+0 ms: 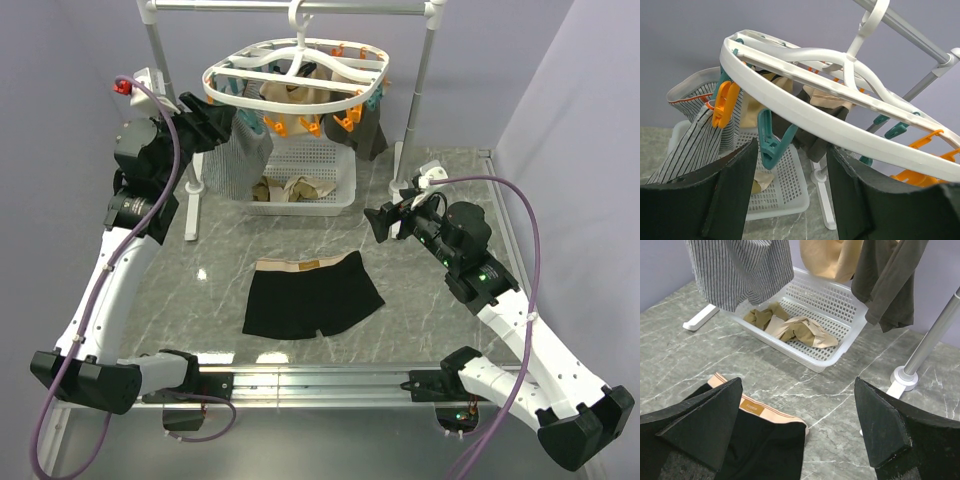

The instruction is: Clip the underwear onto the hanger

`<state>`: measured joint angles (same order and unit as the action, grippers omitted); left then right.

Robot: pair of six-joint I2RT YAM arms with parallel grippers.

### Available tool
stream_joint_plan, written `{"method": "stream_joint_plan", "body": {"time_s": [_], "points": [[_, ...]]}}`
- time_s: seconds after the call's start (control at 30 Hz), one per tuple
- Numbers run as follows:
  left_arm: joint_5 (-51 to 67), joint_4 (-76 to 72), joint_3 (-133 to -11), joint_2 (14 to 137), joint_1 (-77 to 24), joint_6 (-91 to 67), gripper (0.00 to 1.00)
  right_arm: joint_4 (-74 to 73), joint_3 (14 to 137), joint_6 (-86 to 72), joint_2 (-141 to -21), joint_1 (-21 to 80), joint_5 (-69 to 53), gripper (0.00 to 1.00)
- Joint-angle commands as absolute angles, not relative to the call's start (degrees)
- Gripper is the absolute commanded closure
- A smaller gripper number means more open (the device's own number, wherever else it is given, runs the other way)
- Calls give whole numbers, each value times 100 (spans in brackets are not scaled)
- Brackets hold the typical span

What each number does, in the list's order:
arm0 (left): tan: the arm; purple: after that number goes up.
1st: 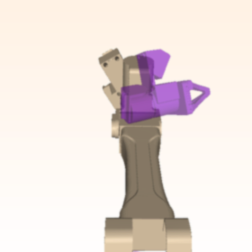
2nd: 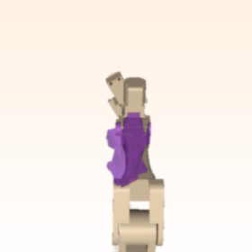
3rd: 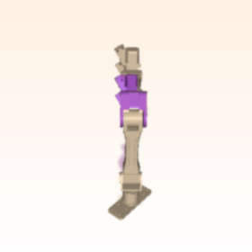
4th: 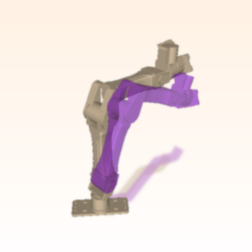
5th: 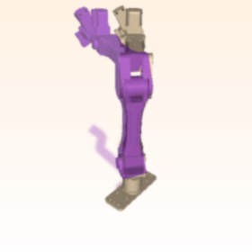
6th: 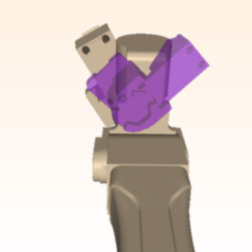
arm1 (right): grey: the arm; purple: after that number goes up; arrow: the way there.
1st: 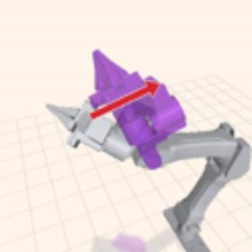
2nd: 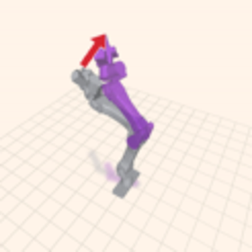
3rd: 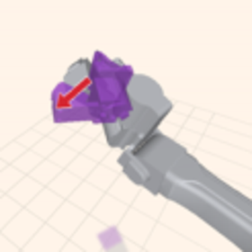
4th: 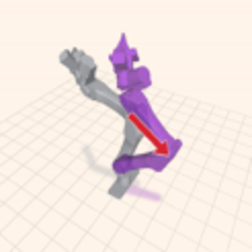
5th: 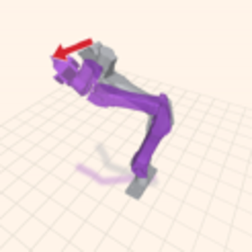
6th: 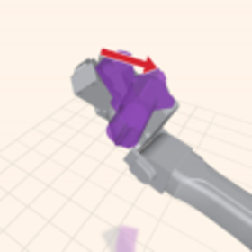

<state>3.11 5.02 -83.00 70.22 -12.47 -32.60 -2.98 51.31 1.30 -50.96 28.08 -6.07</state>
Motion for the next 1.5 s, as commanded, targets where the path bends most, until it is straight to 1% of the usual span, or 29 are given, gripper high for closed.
{"method": "stream_joint_plan", "body": {"time_s": [0.0, 0.17, 0.4, 0.9, 1.07, 1.2, 1.47], "points": [[272, 44, -8306, 6970, -1283, -3111, 38, -97, 5098, 70, -5010, 2751, -633, 1], [290, 44, -8323, 7031, -1283, -3050, 38, -105, 5071, 62, -4975, 2742, -642, 1], [159, 88, -8367, 7058, -1283, -3067, 31, -114, 5063, 26, -4948, 2725, -668, 1], [202, 378, -8314, 6917, -1283, -2874, 31, -97, 5001, 9, -4948, 2690, -703, 2], [237, 527, -8376, 6952, -1257, -2892, 30, -114, 4966, 9, -4913, 2663, -738, 2], [299, 501, -8315, 6838, -1239, -2874, 27, -123, 4948, 9, -4896, 2646, -729, 2], [352, 747, -8165, 6513, -1213, -2848, 26, -105, 4887, 9, -4860, 2637, -782, 2]]}}
